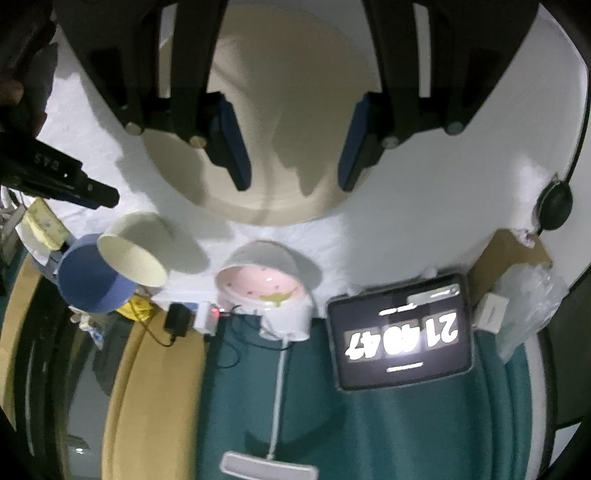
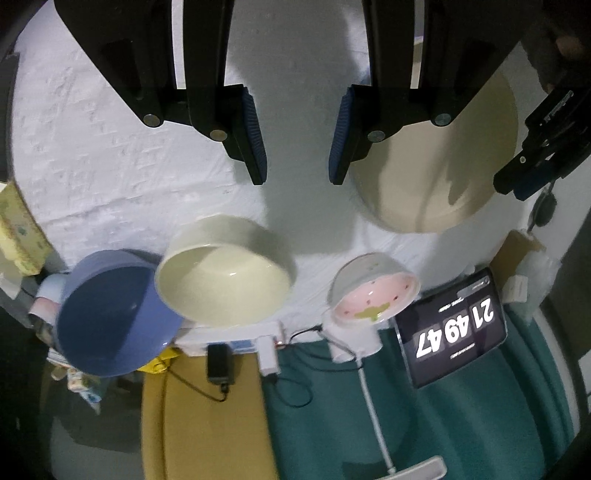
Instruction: Organize plates and bowls
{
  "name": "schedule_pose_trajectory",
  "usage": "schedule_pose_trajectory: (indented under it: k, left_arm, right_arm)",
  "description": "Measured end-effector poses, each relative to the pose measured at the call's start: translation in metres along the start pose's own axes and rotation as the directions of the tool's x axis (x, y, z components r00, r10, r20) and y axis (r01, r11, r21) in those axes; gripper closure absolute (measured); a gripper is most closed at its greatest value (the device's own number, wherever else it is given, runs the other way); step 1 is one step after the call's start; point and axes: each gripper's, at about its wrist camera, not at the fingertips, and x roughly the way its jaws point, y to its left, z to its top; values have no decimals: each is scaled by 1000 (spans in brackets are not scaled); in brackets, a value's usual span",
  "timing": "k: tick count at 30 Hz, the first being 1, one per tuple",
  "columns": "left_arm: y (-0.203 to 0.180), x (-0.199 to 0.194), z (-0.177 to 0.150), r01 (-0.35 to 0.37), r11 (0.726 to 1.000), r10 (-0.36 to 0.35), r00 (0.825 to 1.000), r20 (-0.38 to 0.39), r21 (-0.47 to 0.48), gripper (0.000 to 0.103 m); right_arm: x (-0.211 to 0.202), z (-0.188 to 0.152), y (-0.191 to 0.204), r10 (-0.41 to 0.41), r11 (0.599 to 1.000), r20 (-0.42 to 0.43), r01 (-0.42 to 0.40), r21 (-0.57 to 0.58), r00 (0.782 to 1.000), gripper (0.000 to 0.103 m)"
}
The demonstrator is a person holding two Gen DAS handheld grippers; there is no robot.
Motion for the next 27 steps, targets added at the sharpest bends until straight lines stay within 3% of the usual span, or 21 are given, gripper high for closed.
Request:
schedule_pose_trajectory:
  k: [15,20,27]
  left_arm:
    - [-53,-1,16,69,995,-71,997,24,71,52]
    - [-67,3,22,85,992,-88,996,29,98,51]
    - [-90,6,32,108,986,-115,992,49,127,45]
  right_arm:
    - [-20,7,-45,-35,998,58,32,59,998,66]
    - [-23,12,-56,-49,997,78,44,70,996,55]
    - [-27,20,-72,-90,994,108,83,71,990,49]
